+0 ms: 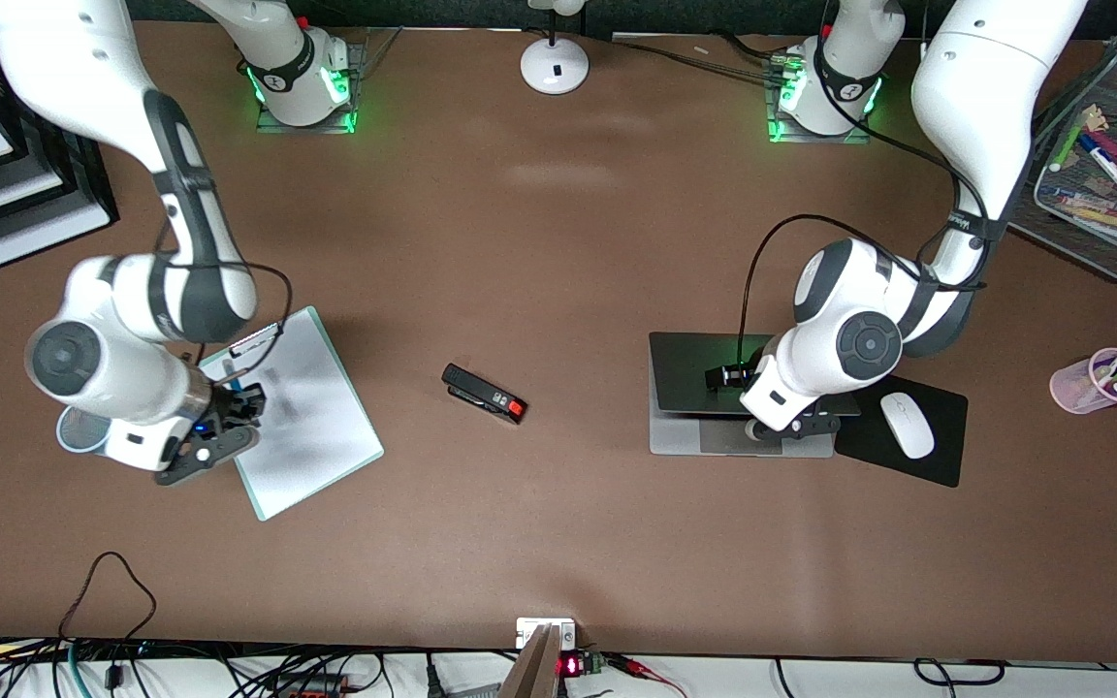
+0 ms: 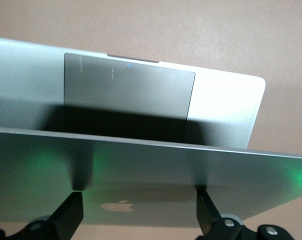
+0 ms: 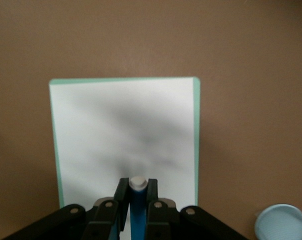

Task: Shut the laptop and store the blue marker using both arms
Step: 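Push the laptop lid shut with the left gripper while the right gripper lifts the marker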

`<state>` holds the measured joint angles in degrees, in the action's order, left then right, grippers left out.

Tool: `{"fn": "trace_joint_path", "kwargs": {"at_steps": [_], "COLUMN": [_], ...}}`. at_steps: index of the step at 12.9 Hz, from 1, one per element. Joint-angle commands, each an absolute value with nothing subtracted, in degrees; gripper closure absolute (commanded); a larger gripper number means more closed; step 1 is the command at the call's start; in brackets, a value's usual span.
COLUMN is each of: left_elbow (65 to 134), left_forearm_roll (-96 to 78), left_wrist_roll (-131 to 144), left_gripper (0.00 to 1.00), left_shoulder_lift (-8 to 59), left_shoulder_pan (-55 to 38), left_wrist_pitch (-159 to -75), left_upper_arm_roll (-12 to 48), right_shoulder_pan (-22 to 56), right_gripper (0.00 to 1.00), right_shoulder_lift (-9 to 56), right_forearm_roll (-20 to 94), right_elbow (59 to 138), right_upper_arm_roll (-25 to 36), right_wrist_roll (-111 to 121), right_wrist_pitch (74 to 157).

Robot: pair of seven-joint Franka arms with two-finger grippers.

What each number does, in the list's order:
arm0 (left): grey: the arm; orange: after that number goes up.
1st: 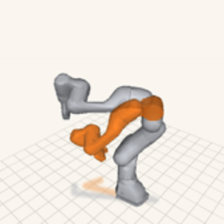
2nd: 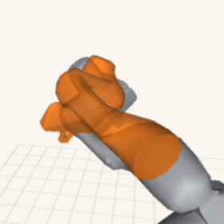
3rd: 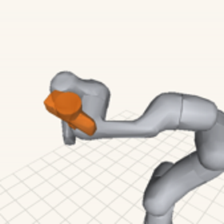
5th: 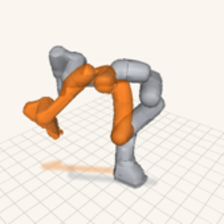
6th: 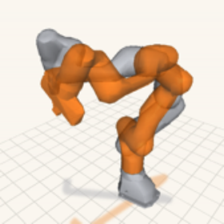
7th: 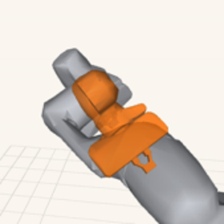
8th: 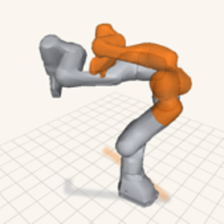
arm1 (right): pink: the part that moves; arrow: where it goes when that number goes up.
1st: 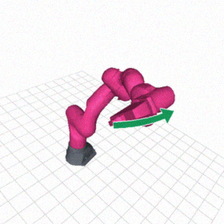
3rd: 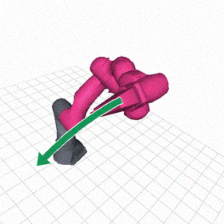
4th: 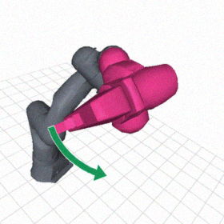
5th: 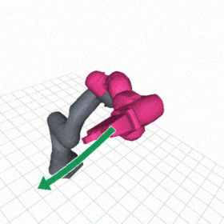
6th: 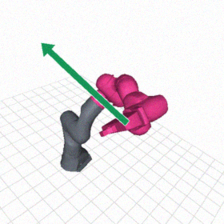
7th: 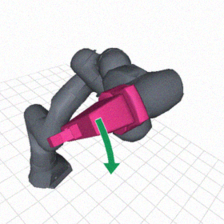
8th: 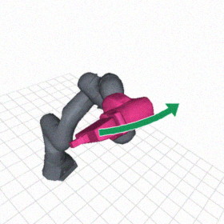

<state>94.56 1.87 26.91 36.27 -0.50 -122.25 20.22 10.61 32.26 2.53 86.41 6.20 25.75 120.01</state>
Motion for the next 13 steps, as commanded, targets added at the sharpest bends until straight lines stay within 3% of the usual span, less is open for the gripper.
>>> {"fn": "trace_joint_path", "kwargs": {"at_steps": [1, 5, 9, 13], "left_elbow": [90.6, 90.6, 90.5, 88.4], "left_forearm_roll": [2.7, 2.8, 5.5, 8.3], "left_wrist_roll": [26.8, 26.6, 26.6, 27.2], "left_gripper": [0.00, 0.00, 0.00, 0.00], "left_shoulder_lift": [40.2, 42.9, 44.1, 41.0], "left_shoulder_pan": [-0.9, -1.3, -1.4, -0.9], "left_wrist_pitch": [-124.0, -128.3, -128.5, -125.6], "left_upper_arm_roll": [19.3, 18.2, 17.8, 17.8], "right_shoulder_pan": [10.5, 7.8, 2.5, -0.3], "right_gripper": [0.99, 1.00, 1.00, 1.00], "right_shoulder_lift": [30.1, 29.4, 29.5, 30.4], "right_forearm_roll": [2.7, 3.3, 3.7, 11.8], "right_elbow": [82.1, 80.7, 81.9, 82.4], "right_upper_arm_roll": [6.2, 6.5, 6.2, 6.1], "right_wrist_roll": [29.5, 40.6, 60.3, 73.9], "right_wrist_pitch": [114.6, 113.8, 124.7, 126.9]}}
